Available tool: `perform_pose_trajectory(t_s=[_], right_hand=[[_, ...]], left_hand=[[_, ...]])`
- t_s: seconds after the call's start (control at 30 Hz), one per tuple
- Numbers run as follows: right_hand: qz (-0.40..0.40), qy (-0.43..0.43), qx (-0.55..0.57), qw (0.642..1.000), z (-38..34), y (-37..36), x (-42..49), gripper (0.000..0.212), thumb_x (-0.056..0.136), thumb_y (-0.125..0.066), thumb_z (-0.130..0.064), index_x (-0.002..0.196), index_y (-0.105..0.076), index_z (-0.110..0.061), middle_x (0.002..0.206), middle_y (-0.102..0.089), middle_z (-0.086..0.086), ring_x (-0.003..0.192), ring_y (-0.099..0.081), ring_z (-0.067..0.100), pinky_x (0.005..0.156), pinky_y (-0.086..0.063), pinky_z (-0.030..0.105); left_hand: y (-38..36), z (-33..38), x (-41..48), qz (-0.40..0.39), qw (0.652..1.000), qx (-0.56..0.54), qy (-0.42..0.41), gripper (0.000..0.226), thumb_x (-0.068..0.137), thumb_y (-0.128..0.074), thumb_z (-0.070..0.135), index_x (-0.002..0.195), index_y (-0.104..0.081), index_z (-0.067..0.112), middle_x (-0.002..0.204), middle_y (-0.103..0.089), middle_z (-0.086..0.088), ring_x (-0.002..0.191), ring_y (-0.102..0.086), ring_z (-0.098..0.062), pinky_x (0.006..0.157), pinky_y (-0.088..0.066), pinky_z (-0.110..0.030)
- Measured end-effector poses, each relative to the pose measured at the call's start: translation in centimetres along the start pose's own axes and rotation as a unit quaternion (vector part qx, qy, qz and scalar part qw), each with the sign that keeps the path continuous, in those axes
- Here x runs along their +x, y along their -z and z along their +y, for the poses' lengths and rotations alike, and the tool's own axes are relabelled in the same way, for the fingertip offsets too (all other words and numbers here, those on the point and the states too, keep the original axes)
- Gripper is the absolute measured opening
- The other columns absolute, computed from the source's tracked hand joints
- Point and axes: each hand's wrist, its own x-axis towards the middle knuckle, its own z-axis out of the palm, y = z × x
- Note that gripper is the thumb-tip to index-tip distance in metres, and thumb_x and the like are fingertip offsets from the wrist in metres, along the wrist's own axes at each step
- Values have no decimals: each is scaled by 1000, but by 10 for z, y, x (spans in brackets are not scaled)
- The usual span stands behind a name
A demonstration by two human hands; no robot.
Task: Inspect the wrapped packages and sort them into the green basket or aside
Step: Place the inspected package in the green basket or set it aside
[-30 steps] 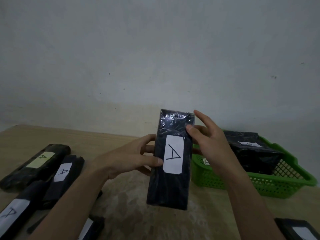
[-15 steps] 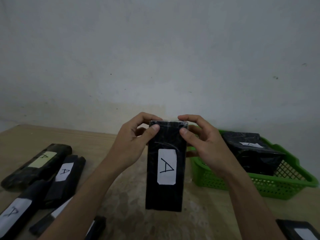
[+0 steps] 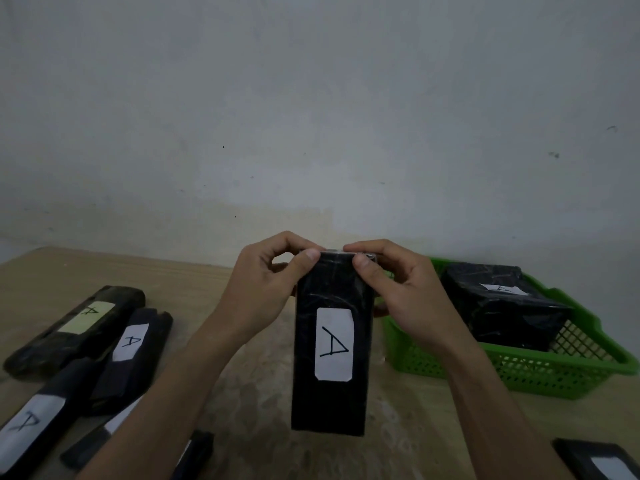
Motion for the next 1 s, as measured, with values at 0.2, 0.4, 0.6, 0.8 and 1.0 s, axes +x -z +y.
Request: perform_pose_trajectory(t_s=[0.2, 0.4, 0.6, 0.8, 1.0], right_hand=[[49, 26, -49, 997, 5, 1, 3, 12, 90, -62, -20, 89, -73, -25, 83, -71, -7, 87, -68, 15, 71, -55, 34], [88, -31, 7, 996, -2, 5, 2, 15, 92, -57, -25, 97, -71, -24, 88, -73, 0, 75, -70, 13, 60, -56, 28], [156, -86, -75, 981, -9, 11, -6, 48, 90, -57, -41, 135, -48, -29, 110, -65, -1, 98, -65, 14, 89, -53, 34], [17, -118, -395, 911, -26, 20, -55, 86, 72, -61, -67, 144, -24, -36, 133, -29, -2, 126, -38, 21, 103, -41, 42], [33, -139, -477, 867, -18, 60, -115, 81, 72, -63, -57, 143, -33, -32, 134, -34, 1, 117, -46, 22, 93, -48, 40]], left_hand=[[-6, -1, -1, -1, 1000, -13, 28, 12, 89, -57, 12, 82, -66, 14, 89, -67, -10, 68, -65, -11, 59, -58, -30], [-7, 3, -5, -87, 993, 43, 60, 42, 87, -59, 22, 127, -50, 31, 111, -62, 1, 86, -68, -20, 73, -59, -30], [-23, 7, -11, -64, 991, 35, 110, 48, 85, -64, 24, 128, -45, 33, 93, -67, -6, 78, -69, -21, 59, -58, -34], [-61, 6, -30, 1, 983, -3, 185, 52, 83, -67, 28, 129, -44, 19, 90, -67, -9, 72, -68, -15, 55, -58, -30], [-125, 10, -64, -60, 971, -35, 229, 47, 86, -61, 35, 126, -37, 26, 102, -64, -7, 74, -67, -7, 54, -56, -23]])
